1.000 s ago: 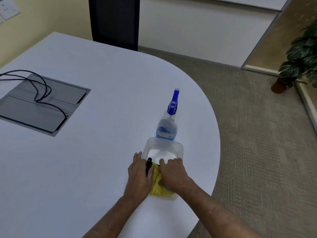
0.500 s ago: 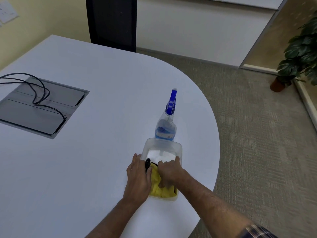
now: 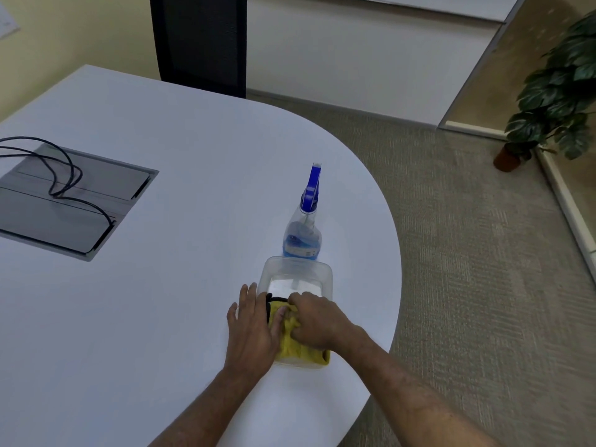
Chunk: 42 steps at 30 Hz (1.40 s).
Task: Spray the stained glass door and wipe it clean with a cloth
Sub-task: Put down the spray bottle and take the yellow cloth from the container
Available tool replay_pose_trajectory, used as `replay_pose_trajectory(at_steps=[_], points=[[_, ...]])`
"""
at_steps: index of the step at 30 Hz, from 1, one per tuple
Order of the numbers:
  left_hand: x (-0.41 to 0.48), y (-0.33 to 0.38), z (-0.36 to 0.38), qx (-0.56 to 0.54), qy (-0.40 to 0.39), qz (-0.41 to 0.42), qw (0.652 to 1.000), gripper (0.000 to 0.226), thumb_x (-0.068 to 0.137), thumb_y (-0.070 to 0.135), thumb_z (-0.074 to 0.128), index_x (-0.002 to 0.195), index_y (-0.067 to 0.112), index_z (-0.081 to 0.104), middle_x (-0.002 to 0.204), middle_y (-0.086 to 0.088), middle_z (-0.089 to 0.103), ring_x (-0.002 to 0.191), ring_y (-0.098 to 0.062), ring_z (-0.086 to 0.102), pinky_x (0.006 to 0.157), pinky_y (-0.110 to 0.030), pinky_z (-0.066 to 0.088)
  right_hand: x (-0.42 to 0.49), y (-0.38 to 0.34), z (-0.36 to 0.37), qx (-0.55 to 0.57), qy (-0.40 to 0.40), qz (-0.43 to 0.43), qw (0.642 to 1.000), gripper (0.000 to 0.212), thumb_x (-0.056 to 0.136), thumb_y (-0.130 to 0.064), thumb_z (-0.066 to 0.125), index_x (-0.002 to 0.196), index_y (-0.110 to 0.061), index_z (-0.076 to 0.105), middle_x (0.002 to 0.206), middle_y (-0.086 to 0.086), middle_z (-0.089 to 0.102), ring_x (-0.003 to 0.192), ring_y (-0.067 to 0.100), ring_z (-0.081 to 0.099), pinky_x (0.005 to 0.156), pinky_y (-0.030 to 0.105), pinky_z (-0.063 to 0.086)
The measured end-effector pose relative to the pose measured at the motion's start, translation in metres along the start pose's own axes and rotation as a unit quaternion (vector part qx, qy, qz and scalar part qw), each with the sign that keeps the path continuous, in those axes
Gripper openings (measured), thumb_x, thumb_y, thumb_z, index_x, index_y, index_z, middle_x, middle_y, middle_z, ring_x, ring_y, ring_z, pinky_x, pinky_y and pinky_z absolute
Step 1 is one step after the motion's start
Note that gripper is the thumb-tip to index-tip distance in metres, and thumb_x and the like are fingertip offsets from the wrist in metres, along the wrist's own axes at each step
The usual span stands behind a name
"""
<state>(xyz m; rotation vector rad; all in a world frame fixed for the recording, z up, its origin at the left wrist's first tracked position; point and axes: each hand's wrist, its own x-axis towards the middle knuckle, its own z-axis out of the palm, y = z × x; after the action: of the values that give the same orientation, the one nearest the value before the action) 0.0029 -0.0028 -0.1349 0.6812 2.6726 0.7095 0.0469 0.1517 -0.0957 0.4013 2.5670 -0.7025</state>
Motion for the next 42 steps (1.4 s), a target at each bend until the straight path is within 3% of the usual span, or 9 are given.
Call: replay_pose_trajectory(at_steps=[7, 15, 21, 26, 28, 30, 33, 36, 42], points=[[0.0, -0.003, -0.011, -0.064, 0.02, 0.01, 0.998, 0.06, 0.103, 0.05, 0.031, 0.141, 0.011, 0.054, 0.166, -0.015, 0.039, 0.162, -0.03, 0.018, 0.128, -0.046, 0.016, -0.028, 0.0, -0.018, 0.099, 0.071, 0.015, 0.992, 0.057, 0.087, -0.033, 0.066, 0.141, -0.023, 0.053, 0.13, 0.003, 0.062, 0.111, 0.026, 0.063, 0.092, 0.035, 0.052], [-0.002, 0.005, -0.04, -0.184, 0.026, 0.008, 0.983, 0.061, 0.099, 0.058, 0.04, 0.15, 0.024, 0.045, 0.166, -0.003, 0.039, 0.161, -0.022, 0.02, 0.122, -0.031, 0.019, -0.066, 0.001, -0.045, 0.276, 0.125, 0.032, 0.953, 0.049, 0.081, -0.023, 0.07, 0.127, -0.038, 0.064, 0.113, -0.01, 0.059, 0.094, 0.012, 0.061, 0.074, 0.022, 0.049], [-0.022, 0.039, -0.067, -0.319, 0.08, -0.04, 0.943, 0.068, 0.098, 0.059, 0.044, 0.159, 0.033, 0.032, 0.163, 0.01, 0.041, 0.146, -0.015, 0.042, 0.119, -0.041, 0.039, -0.108, -0.008, -0.058, 0.36, 0.171, 0.002, 0.917, 0.044, 0.082, -0.02, 0.073, 0.121, -0.04, 0.068, 0.118, -0.009, 0.065, 0.1, 0.01, 0.064, 0.076, 0.024, 0.055], [-0.038, 0.071, -0.097, -0.431, 0.058, -0.002, 0.9, 0.022, 0.101, 0.045, 0.055, 0.121, 0.041, 0.065, 0.114, 0.025, 0.075, 0.111, 0.005, 0.069, 0.091, -0.016, 0.057, -0.156, -0.014, -0.079, 0.392, 0.217, -0.03, 0.893, 0.042, 0.082, -0.018, 0.075, 0.116, -0.042, 0.071, 0.112, -0.015, 0.068, 0.098, 0.009, 0.066, 0.078, 0.025, 0.058], [-0.044, 0.085, -0.11, -0.447, 0.048, 0.018, 0.893, 0.014, 0.102, 0.04, 0.058, 0.113, 0.042, 0.066, 0.109, 0.028, 0.075, 0.108, 0.006, 0.069, 0.087, -0.013, 0.058, -0.179, -0.013, -0.09, 0.388, 0.239, -0.037, 0.89, 0.041, 0.08, -0.018, 0.076, 0.116, -0.038, 0.072, 0.11, -0.01, 0.068, 0.099, 0.013, 0.067, 0.083, 0.033, 0.06], [-0.054, 0.103, -0.118, -0.46, 0.046, 0.029, 0.886, 0.013, 0.104, 0.035, 0.059, 0.112, 0.041, 0.066, 0.113, 0.021, 0.076, 0.114, 0.0, 0.069, 0.096, -0.021, 0.058, -0.206, -0.012, -0.099, 0.386, 0.263, -0.043, 0.883, 0.038, 0.08, -0.015, 0.076, 0.113, -0.034, 0.074, 0.106, -0.006, 0.067, 0.099, 0.015, 0.067, 0.082, 0.033, 0.058], [-0.08, 0.141, -0.122, -0.475, -0.003, 0.048, 0.879, 0.033, 0.099, 0.044, 0.059, 0.131, 0.036, 0.061, 0.131, 0.01, 0.07, 0.127, -0.013, 0.065, 0.108, -0.041, 0.055, -0.251, -0.01, -0.105, 0.376, 0.299, -0.051, 0.876, 0.032, 0.083, -0.009, 0.076, 0.107, -0.03, 0.077, 0.101, -0.008, 0.065, 0.095, 0.009, 0.066, 0.077, 0.022, 0.053], [-0.105, 0.179, -0.127, -0.464, -0.058, 0.109, 0.877, 0.044, 0.086, 0.055, 0.063, 0.13, 0.054, 0.057, 0.13, 0.031, 0.065, 0.125, 0.006, 0.061, 0.104, -0.025, 0.054, -0.305, -0.002, -0.11, 0.39, 0.328, -0.049, 0.859, 0.027, 0.084, -0.003, 0.076, 0.1, -0.025, 0.08, 0.102, -0.002, 0.066, 0.094, 0.01, 0.067, 0.077, 0.023, 0.054], [-0.155, 0.264, -0.13, -0.395, -0.189, 0.267, 0.859, 0.075, 0.079, 0.045, 0.088, 0.146, 0.041, 0.054, 0.144, 0.03, 0.06, 0.133, 0.011, 0.055, 0.101, -0.011, 0.05, -0.446, 0.05, -0.106, 0.446, 0.35, -0.04, 0.823, 0.02, 0.084, 0.007, 0.078, 0.103, -0.001, 0.076, 0.093, 0.003, 0.072, 0.084, 0.007, 0.066, 0.074, 0.021, 0.052]])
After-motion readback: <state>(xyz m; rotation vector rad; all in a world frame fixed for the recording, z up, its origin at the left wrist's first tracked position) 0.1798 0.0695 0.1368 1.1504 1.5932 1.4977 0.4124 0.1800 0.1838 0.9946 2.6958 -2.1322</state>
